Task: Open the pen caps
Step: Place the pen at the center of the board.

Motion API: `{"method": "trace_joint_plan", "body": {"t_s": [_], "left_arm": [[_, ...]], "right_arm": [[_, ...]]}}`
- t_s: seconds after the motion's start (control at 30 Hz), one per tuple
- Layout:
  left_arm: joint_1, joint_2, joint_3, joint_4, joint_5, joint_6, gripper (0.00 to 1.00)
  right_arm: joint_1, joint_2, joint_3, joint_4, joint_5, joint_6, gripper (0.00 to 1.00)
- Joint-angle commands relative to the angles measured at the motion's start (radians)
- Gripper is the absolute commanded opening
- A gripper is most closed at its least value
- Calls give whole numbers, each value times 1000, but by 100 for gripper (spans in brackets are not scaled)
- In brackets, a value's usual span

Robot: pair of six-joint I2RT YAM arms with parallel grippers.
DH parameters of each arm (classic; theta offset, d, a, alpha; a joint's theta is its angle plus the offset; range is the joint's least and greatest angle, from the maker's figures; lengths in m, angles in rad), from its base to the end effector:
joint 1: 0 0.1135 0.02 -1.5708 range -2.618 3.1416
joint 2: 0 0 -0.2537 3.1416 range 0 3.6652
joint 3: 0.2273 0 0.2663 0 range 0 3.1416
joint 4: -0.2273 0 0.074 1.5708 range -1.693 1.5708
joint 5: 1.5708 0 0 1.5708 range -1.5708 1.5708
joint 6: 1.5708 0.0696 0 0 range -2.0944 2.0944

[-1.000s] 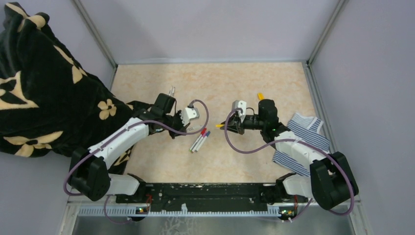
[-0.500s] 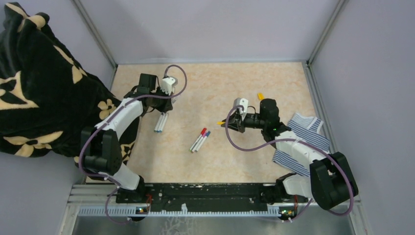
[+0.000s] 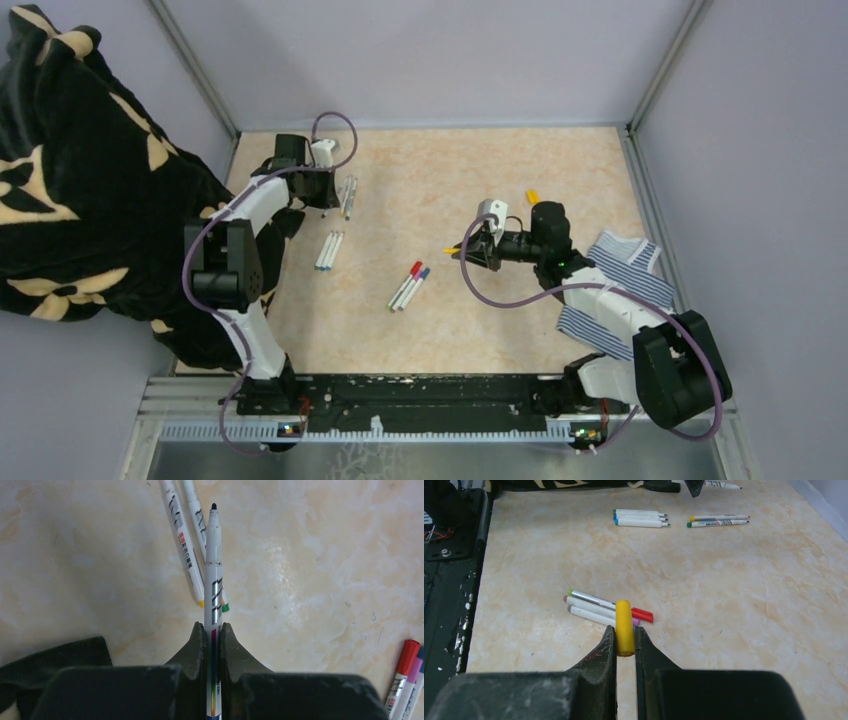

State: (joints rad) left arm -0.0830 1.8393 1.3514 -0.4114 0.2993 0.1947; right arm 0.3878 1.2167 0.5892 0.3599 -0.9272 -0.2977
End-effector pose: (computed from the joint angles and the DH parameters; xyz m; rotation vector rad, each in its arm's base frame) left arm 0.4288 -0.0563 0.1795 0.4645 2.3969 -0.3196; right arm 0.2464 0.1608 0.2171 -1.1824 1.3839 0.9079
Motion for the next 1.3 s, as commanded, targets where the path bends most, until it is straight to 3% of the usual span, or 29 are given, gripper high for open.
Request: {"method": "trace_joint_plan", "body": {"t_s": [0.0, 0.57, 1.27], "left_arm": [[28, 84, 77, 18, 43, -50, 0], [79, 259, 205, 64, 110, -120, 6], [112, 307, 206, 102, 194, -179, 23]], "right_arm": [[-7, -32, 14, 54, -4, 8, 0], [-7, -29, 9, 65, -9, 16, 0], [-7, -29, 5, 67, -9, 14, 0]]}}
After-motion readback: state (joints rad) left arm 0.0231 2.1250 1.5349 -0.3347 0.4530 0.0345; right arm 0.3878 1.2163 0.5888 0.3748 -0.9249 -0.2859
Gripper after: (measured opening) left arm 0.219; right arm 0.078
